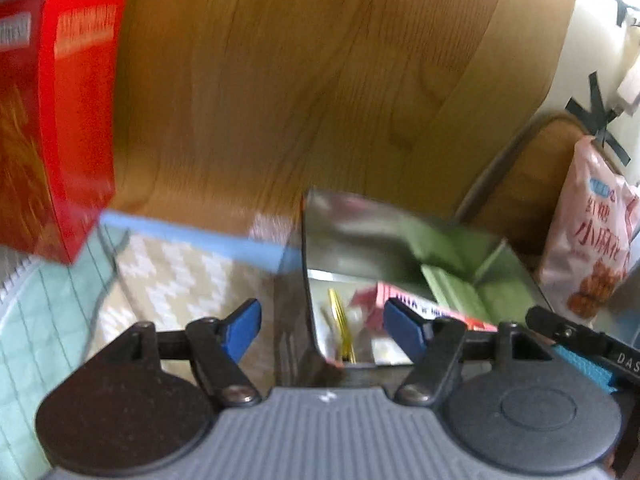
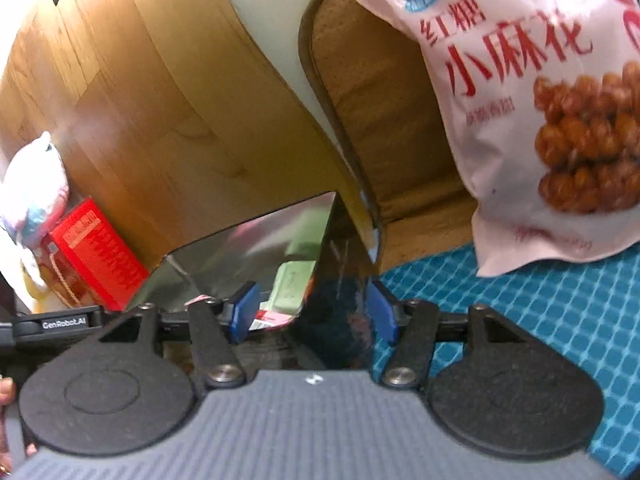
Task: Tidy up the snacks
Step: 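Lower the pink candy box into the black tin and open the left tool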
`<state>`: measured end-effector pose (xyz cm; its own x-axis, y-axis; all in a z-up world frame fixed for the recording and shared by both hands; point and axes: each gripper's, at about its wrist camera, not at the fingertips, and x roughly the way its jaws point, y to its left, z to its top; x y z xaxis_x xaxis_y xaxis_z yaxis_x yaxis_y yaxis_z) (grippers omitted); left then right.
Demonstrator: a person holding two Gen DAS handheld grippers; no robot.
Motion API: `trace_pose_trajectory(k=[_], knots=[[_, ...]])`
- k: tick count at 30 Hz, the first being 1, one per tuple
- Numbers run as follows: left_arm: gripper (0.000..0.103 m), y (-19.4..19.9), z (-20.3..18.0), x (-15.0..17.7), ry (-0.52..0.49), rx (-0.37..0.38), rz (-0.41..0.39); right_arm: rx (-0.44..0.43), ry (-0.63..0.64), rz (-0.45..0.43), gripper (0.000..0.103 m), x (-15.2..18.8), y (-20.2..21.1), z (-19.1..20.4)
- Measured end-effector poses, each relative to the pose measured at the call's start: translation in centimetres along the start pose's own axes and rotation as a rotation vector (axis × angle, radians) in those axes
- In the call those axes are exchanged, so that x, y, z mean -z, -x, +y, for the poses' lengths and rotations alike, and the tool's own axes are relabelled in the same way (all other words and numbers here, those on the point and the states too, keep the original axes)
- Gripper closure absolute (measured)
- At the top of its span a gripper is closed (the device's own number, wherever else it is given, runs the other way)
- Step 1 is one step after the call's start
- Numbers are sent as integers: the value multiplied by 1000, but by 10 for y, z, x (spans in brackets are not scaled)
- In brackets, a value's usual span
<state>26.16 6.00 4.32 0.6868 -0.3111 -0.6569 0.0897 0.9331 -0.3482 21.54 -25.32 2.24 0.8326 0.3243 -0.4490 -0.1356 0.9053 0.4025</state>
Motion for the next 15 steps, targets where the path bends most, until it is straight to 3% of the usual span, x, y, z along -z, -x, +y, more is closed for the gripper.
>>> trace_pose_trajectory(k=[4,8,15], knots=[[36,3,2,2,37,62,18,-27,-11,29,40,4,2,9],[36,7,-13,8,2,30,22,-12,17,32,40,11,8,17],[33,29,-11,24,21,40,29,-18,2,40,40,27,28,22]])
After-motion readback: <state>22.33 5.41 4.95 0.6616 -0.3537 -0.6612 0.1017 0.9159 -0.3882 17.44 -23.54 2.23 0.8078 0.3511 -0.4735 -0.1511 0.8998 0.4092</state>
